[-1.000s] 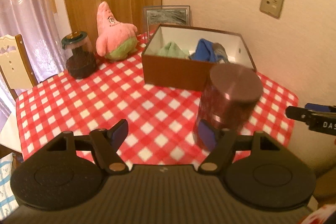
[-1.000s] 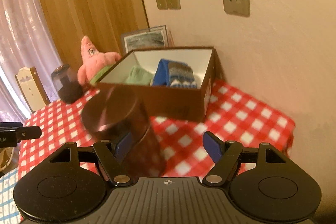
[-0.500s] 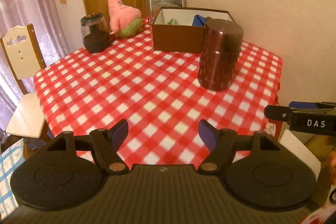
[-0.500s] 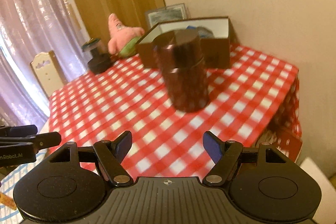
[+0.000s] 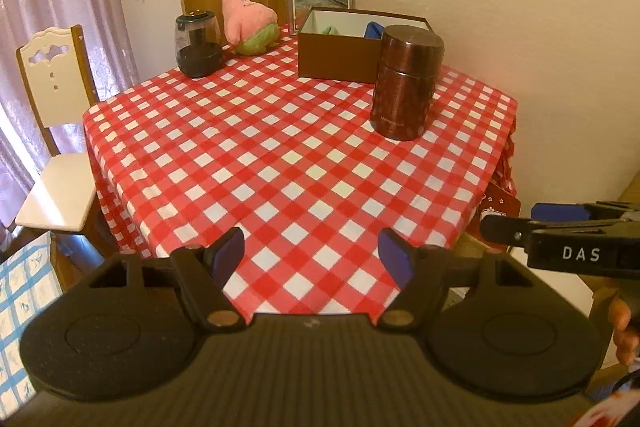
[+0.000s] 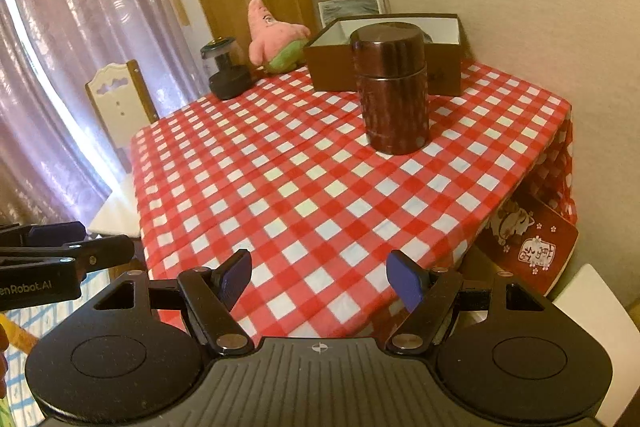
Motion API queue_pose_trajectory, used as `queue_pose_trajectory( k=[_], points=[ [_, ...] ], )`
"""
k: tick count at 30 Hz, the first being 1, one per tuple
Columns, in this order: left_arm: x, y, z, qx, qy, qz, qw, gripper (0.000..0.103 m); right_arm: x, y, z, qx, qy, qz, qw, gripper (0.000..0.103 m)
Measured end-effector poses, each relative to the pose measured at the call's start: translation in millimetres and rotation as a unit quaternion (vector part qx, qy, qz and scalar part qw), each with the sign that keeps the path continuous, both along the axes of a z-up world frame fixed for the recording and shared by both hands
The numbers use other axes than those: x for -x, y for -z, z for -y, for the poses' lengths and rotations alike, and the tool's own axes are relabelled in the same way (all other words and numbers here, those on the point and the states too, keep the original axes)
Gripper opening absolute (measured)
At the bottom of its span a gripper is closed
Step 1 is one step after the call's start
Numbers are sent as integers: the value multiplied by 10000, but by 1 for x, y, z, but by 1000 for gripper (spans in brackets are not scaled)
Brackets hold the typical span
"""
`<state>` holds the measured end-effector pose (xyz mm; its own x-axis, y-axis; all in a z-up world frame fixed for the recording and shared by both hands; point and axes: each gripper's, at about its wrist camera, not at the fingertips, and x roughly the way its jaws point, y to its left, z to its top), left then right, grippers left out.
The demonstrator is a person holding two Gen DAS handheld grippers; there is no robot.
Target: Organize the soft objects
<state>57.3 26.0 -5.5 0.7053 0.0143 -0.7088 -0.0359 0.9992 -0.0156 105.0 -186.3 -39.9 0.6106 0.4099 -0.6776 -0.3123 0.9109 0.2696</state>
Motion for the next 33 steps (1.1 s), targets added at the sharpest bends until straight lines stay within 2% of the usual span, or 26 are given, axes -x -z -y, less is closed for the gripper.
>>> queue_pose_trajectory(
  k=[21, 33],
  points=[
    [90, -2, 55, -46, -339, -158, 9993, 72, 78, -3, 38, -45, -497, -186, 9986, 74],
    [94, -10, 45, -103, -245, -57, 9996, 72, 90, -14, 27, -7, -454, -38, 9990, 74]
  ],
)
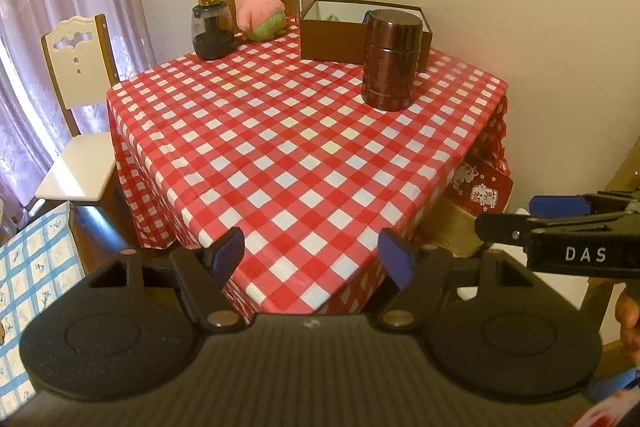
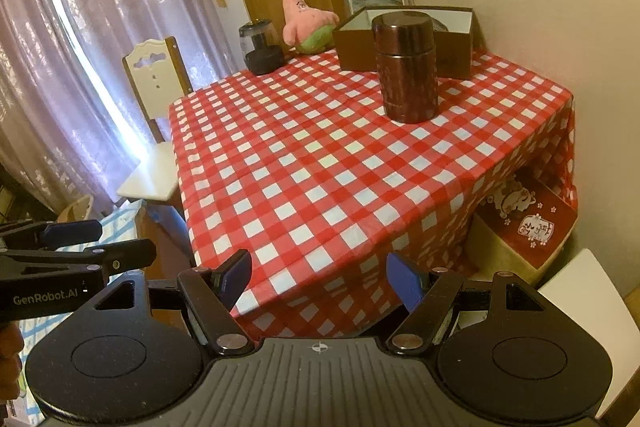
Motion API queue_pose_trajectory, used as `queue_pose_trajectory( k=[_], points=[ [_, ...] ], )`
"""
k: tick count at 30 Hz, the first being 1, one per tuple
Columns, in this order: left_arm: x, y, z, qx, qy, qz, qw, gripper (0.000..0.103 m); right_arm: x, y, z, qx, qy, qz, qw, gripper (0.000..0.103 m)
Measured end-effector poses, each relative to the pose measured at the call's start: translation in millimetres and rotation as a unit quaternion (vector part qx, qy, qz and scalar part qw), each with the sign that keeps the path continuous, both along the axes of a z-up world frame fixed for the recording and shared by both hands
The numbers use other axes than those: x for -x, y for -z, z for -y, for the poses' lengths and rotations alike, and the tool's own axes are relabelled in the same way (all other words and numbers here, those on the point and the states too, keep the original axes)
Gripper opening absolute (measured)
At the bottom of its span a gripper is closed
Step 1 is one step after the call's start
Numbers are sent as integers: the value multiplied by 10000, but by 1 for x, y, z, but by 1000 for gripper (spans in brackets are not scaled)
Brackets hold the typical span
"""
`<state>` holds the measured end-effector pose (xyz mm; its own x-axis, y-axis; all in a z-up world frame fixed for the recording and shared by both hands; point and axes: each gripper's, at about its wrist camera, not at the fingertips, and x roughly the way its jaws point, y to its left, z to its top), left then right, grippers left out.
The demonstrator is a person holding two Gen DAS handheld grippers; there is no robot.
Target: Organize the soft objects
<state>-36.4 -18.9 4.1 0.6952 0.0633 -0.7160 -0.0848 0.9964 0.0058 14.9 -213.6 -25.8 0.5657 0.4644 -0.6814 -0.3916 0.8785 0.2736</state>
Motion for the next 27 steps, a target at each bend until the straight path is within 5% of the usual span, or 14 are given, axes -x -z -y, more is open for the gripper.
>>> queue_pose_trajectory(
  k=[27],
  points=[
    [-6, -5, -14, 33, 235, 101, 9997, 72, -3, -7, -5, 12, 100, 54, 9999, 74]
  ],
)
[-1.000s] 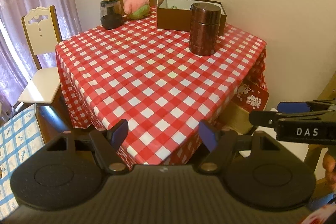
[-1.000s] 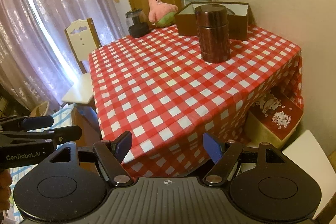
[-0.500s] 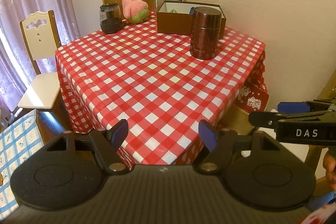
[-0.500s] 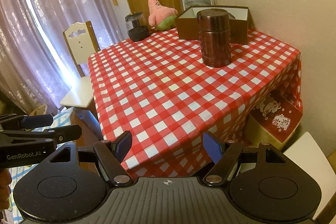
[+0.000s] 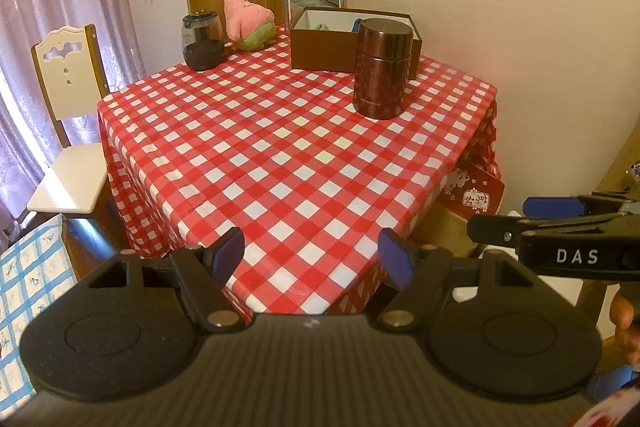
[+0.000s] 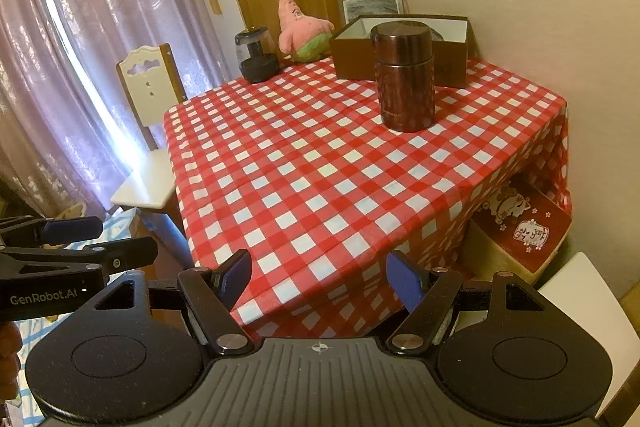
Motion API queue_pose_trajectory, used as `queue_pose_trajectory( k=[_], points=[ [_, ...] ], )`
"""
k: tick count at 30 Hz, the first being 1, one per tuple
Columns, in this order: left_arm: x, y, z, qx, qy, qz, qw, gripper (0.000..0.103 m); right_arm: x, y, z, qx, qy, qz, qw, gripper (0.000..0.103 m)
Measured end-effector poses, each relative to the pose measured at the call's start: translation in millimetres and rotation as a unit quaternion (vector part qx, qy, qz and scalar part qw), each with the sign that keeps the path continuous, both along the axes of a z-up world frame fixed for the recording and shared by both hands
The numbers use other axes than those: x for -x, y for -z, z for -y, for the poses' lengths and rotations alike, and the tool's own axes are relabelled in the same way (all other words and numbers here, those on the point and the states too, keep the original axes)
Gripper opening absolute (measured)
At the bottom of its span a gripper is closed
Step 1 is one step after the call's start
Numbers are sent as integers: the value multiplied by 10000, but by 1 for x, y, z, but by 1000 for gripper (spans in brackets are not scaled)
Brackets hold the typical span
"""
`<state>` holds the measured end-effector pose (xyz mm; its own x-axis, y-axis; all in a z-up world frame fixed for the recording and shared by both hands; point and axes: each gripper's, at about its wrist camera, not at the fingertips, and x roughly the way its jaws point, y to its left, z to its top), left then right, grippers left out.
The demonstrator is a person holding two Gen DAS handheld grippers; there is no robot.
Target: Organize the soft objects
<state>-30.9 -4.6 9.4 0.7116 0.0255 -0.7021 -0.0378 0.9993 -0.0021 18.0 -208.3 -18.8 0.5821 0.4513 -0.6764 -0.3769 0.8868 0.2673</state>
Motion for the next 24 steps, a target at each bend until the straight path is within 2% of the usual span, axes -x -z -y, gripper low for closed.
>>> queue_pose_trajectory(
  k=[24],
  points=[
    [1, -1, 0, -2, -4, 15, 10000, 72, 1, -3, 2, 6, -12, 30, 10000, 74]
  ],
)
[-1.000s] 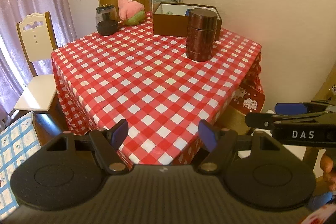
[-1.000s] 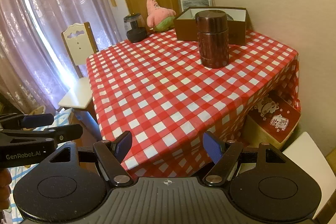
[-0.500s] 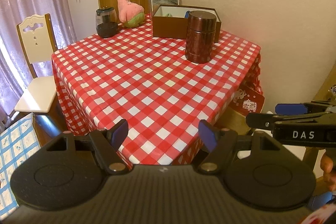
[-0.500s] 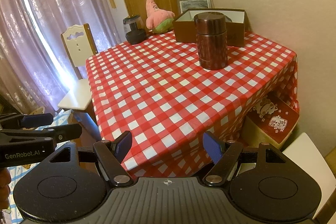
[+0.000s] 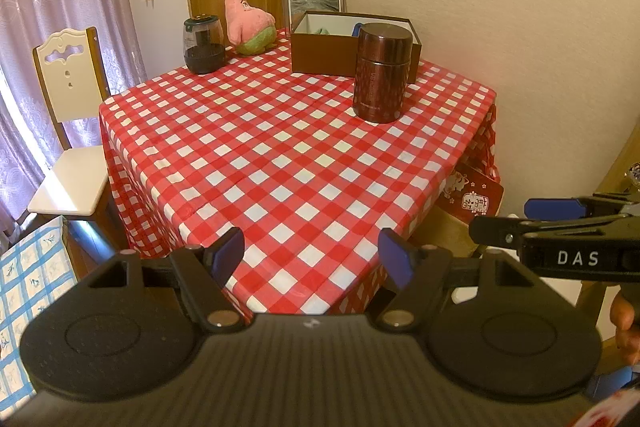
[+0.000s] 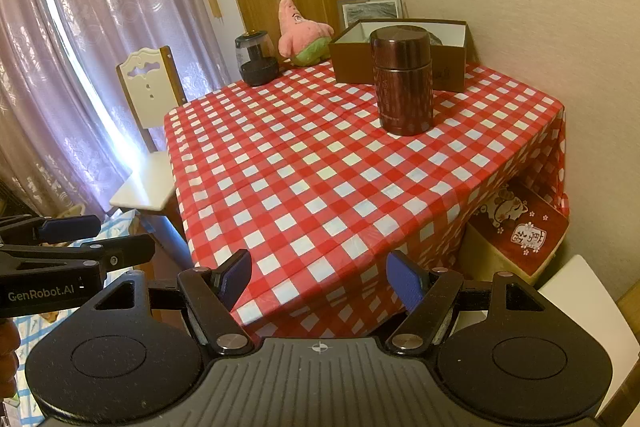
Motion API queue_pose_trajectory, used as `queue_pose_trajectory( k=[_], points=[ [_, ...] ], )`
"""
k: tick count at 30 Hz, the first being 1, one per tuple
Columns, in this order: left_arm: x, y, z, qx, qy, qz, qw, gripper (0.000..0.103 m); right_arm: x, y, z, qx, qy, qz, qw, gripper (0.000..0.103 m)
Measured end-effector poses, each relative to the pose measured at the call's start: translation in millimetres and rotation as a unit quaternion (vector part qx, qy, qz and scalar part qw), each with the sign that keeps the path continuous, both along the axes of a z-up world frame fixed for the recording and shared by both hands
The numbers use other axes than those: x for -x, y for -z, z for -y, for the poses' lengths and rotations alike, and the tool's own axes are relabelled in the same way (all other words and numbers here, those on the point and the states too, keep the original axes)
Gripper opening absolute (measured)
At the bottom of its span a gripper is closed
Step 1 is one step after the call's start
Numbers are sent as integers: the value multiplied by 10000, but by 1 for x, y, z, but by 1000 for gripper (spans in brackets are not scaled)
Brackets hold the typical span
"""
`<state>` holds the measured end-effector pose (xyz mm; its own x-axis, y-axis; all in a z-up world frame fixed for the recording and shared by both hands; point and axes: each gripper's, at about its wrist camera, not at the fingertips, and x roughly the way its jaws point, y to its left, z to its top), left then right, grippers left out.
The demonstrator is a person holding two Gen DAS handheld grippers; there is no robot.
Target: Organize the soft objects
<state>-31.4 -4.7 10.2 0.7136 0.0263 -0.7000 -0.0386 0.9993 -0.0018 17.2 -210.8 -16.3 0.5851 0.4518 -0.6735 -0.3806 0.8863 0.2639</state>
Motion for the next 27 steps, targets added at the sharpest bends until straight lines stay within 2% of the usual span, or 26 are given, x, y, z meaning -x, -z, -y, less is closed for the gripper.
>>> queue_pose_trajectory(
  k=[27],
  points=[
    [0, 1, 0, 3, -7, 12, 10000, 72, -2, -2, -1, 3, 2, 13, 10000, 74]
  ],
)
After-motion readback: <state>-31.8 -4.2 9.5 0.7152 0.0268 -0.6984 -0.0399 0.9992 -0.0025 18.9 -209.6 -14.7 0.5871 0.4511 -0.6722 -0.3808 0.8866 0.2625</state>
